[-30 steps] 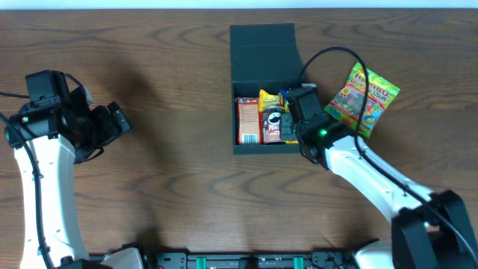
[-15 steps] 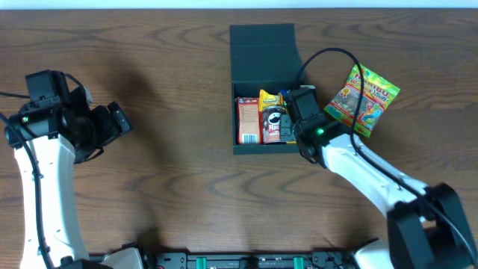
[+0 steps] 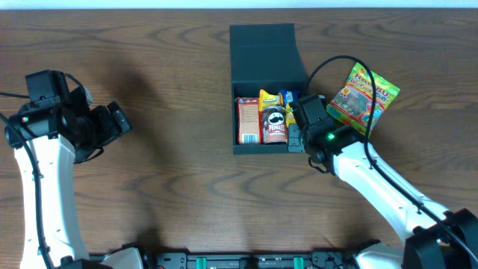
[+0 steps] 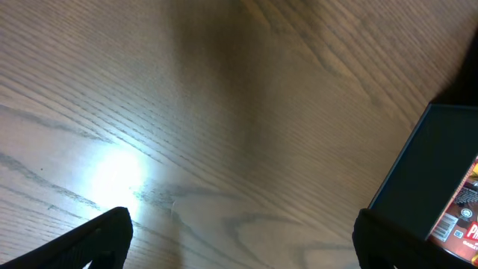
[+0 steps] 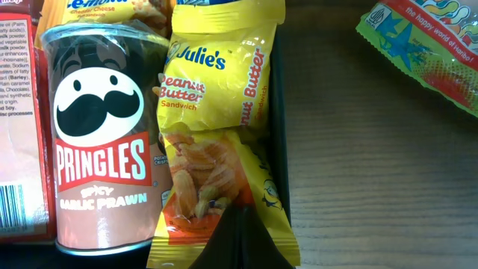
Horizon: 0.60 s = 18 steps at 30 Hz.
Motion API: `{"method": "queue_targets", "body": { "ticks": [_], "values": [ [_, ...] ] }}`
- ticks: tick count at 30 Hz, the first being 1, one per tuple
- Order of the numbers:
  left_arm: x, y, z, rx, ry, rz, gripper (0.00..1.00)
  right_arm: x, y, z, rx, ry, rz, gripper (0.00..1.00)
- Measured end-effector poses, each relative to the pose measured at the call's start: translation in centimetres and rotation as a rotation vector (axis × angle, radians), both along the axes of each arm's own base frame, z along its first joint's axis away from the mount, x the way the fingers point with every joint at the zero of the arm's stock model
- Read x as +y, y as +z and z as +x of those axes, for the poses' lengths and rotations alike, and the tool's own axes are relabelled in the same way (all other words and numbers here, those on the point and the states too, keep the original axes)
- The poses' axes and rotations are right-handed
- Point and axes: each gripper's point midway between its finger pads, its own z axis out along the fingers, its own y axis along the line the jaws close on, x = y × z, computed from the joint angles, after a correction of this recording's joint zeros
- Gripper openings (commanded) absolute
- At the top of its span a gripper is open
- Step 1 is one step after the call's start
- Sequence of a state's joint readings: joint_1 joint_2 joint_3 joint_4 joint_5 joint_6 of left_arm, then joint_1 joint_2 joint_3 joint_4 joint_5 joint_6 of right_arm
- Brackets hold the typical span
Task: Pack container
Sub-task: 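Release the Peanut Butter packet inside the box with the right gripper, then move the right gripper right to the Haribo gummy bag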
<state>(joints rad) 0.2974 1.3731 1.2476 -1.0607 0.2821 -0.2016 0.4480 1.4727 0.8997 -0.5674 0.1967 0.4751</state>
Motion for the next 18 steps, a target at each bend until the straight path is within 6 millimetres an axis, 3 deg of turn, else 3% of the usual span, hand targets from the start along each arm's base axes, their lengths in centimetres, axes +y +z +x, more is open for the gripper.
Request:
{"method": "queue_targets", "body": {
  "ticks": [5, 12, 18],
  "values": [
    [0.0, 0.0, 0.0, 0.000, 0.000, 0.000, 0.95, 0.1, -0.3, 0.6, -0.012, -0.010, 0.002, 0.02],
    [0.0, 0.0, 0.0, 0.000, 0.000, 0.000, 0.95, 0.1, -2.6, 1.2, 0.018, -0.019, -0.028, 0.01],
    [0.0, 0.0, 0.0, 0.000, 0.001, 0.000, 0.95, 0.0, -2.5, 1.0, 0.020, -0.021, -0.034, 0.01]
  ]
}}
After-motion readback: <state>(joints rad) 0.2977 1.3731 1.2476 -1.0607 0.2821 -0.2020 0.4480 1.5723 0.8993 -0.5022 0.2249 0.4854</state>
